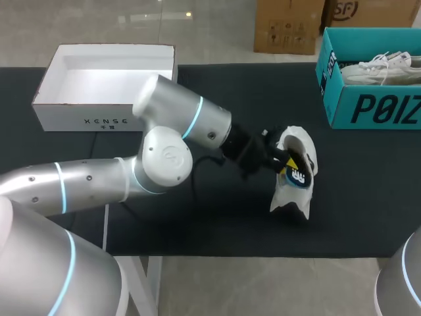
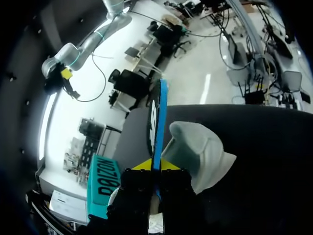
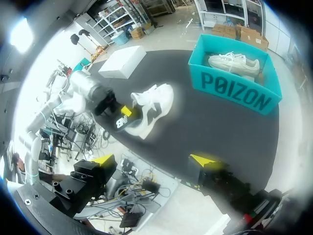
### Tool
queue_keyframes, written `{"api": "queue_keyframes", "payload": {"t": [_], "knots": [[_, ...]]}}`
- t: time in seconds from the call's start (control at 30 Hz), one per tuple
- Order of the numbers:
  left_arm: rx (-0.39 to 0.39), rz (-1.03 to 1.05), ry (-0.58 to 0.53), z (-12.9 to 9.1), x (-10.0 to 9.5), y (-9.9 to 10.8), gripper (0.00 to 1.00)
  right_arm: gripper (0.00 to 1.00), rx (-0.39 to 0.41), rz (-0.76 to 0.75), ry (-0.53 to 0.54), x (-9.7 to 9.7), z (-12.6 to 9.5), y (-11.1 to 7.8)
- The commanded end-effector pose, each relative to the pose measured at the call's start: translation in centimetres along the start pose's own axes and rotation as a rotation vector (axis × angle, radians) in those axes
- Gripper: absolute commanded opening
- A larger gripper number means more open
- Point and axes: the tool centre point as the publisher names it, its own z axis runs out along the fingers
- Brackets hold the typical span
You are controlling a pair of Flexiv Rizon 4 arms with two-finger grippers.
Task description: Take the shoe out of the shoebox, open the shoe tongue, remove and reinsert the insole, then place the shoe into the shoebox
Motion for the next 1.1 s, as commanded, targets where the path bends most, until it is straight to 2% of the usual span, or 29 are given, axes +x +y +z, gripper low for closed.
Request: {"api": "queue_keyframes", "payload": {"t": [0.03,0.17,0.27,0.3,0.33,0.4,0.43,0.47,0.53,0.6,0.63,0.67,0.7,0.83,0.9,0.93,1.0,1.1], "knots": [[-0.018,0.017,0.006,0.5,-0.4,1.2,0.0,1.0,0.004,0.0,0.0,-0.1,0.0,0.1],[-0.017,0.015,0.013,0.7,-0.8,1.5,0.0,1.0,0.004,0.0,0.0,-0.1,0.0,0.1],[0.012,0.01,0.029,0.9,-1.2,0.4,0.0,1.0,0.004,0.0,0.0,-0.1,0.0,0.1],[0.02,0.002,0.031,0.9,-1.2,0.0,0.36,1.0,0.004,0.0,0.0,-0.1,0.0,0.1],[0.024,-0.003,0.034,0.8,-1.1,-0.4,0.48,1.0,0.004,0.0,0.0,-0.1,0.0,0.1],[0.036,-0.015,0.041,0.7,-0.8,-1.2,0.63,1.0,0.004,0.0,0.0,-0.1,0.0,0.1],[0.04,-0.02,0.047,0.6,-0.6,-1.5,0.66,1.0,0.004,0.0,0.0,-0.1,0.0,0.1],[0.043,-0.026,0.047,0.5,-0.5,-1.9,0.75,1.0,0.004,0.0,0.0,-0.1,0.0,0.1],[0.048,-0.032,0.05,0.2,-0.3,-2.6,0.79,1.0,0.004,0.0,0.0,-0.1,0.0,0.1],[0.055,-0.042,0.055,0.0,0.1,-3.2,0.75,1.0,0.004,0.0,0.0,-0.1,0.0,0.1],[0.057,-0.045,0.055,-0.1,0.2,-3.4,0.69,1.0,0.004,0.0,0.0,-0.1,0.0,0.1],[0.058,-0.048,0.056,-0.1,0.4,-3.7,0.57,1.0,0.004,0.0,0.0,-0.1,0.0,0.1],[0.062,-0.054,0.057,-0.2,0.5,-3.8,0.52,1.0,0.004,0.0,0.0,-0.1,0.0,0.1],[0.063,-0.058,0.06,-0.3,0.6,-4.2,0.48,1.0,0.004,0.0,0.0,-0.1,0.0,0.1],[0.064,-0.061,0.057,-0.4,0.7,-4.3,0.42,1.0,0.004,0.0,0.0,-0.1,0.0,0.1],[0.064,-0.065,0.054,-0.4,0.7,-4.3,0.34,1.0,0.004,0.0,0.0,-0.1,0.0,0.1],[0.066,-0.072,0.049,-0.4,0.7,-4.3,0.24,1.0,0.004,0.0,0.0,-0.1,0.0,0.1],[0.069,-0.076,0.045,-0.5,0.8,-4.5,0.0,1.0,0.004,0.0,0.0,-0.1,0.0,0.1]]}}
